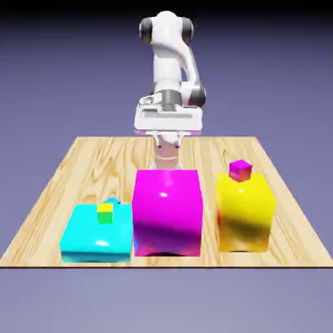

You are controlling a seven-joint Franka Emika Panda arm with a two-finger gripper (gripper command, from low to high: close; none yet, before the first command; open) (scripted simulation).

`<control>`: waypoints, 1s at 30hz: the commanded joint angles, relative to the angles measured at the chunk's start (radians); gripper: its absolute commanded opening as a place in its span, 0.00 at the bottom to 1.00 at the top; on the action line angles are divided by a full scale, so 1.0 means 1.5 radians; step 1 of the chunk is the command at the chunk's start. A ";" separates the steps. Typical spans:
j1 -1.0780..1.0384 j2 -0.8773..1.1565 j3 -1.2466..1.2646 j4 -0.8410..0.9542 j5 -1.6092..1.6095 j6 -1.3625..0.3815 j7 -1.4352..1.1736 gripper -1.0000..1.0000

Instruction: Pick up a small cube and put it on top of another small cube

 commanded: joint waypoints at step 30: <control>0.092 -0.365 -0.725 0.150 -0.170 -0.379 -0.619 0.50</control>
